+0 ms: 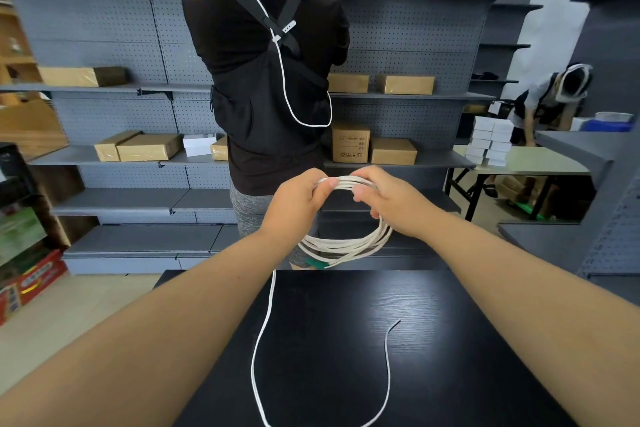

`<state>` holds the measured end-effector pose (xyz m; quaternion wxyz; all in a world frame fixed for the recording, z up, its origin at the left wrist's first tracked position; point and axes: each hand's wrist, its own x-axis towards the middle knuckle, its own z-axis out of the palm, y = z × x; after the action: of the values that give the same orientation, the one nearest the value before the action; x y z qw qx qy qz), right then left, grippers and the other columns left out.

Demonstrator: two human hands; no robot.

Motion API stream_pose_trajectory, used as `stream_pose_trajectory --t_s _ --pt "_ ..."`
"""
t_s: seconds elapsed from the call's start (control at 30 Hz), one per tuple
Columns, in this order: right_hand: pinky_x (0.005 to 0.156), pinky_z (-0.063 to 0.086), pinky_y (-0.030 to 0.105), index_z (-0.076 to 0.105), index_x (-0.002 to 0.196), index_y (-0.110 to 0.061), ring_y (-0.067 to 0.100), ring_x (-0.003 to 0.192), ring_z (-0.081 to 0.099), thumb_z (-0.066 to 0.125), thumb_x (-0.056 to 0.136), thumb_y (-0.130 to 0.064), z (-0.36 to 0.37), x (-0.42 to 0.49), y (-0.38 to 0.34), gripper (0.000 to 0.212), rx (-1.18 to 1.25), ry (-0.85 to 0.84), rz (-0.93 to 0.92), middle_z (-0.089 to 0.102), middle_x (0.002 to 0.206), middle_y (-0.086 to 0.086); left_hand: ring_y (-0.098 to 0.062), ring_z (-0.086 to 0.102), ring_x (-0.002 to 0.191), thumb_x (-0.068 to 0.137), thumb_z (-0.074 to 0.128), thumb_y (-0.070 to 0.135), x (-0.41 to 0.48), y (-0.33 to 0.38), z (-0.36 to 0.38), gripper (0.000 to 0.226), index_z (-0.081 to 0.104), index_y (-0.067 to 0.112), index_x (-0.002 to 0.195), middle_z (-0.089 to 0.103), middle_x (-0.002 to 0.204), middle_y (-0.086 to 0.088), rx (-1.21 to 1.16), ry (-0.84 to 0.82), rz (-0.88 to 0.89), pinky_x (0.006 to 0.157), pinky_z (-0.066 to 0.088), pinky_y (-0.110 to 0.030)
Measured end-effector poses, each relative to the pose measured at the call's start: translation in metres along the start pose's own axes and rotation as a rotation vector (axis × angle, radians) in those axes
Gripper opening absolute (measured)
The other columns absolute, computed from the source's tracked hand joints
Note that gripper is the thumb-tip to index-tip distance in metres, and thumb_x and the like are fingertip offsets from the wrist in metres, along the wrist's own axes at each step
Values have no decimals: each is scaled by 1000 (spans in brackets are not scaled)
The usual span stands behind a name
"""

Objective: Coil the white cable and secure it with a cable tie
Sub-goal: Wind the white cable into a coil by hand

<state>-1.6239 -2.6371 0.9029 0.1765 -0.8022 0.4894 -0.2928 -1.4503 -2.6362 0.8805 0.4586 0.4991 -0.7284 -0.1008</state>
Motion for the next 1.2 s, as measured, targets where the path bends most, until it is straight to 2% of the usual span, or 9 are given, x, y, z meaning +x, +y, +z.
stream_pose_trajectory --t_s 0.17,0.4,0.57,0.67,0.77,0.93,1.03,1.13,1.2 --pt "71 42 35 48 112 -17 14 74 50 36 99 -30 1 1 -3 22 -145 7 -6 52 78 -4 -7 42 63 96 44 34 0 0 1 22 56 16 90 47 66 6 -14 -11 2 59 35 -24" --pt "71 37 32 51 112 -12 19 84 51 35 100 -28 1 3 0 26 -195 129 -42 55 90 3 1 52 54 95 45 36 -4 -4 3 28 55 23 73 57 64 6 -259 -59 -123 60 42 -14" --pt "70 32 30 53 110 -11 20 86 49 36 100 -27 -10 1 9 26 -148 198 -13 55 90 2 -6 62 78 95 46 36 -9 -12 -5 28 65 17 88 67 80 5 -515 -232 -316 81 50 -26" --pt "69 29 28 54 112 -11 20 86 49 36 100 -26 -16 1 11 26 -134 224 1 54 90 2 -10 62 96 95 46 37 -13 -17 -10 24 66 24 97 70 98 5 -484 -376 -360 73 47 -25" --pt "71 30 28 53 116 -12 18 87 48 36 100 -26 -22 0 11 28 -120 264 7 55 94 2 -6 63 99 95 46 38 -14 -14 -14 24 65 25 101 70 106 4 -476 -430 -366 64 41 -22" --pt "61 32 30 53 111 -10 16 74 45 35 100 -24 -28 -2 8 25 -36 362 6 46 73 -8 -8 68 97 96 39 42 -15 -6 -15 30 64 27 101 67 115 11 -494 -357 -358 52 38 -19" --pt "57 32 19 54 110 -11 14 75 44 35 100 -24 -26 -2 7 25 1 418 9 48 75 -8 -5 62 105 98 34 41 -16 -4 -10 34 63 26 108 66 117 10 -486 -289 -344 47 40 -15" --pt "62 30 26 55 112 -12 14 81 47 36 100 -25 -22 -3 6 26 59 458 20 54 88 -3 -5 56 110 98 32 42 -17 -3 -4 37 58 26 120 63 119 9 -491 -217 -335 50 44 -14" --pt "61 33 25 55 113 -12 11 74 47 35 100 -25 -19 -3 6 27 102 481 38 53 83 -5 -7 56 111 99 30 42 -18 -1 -1 36 55 29 123 63 119 9 -525 -186 -346 55 44 -16"
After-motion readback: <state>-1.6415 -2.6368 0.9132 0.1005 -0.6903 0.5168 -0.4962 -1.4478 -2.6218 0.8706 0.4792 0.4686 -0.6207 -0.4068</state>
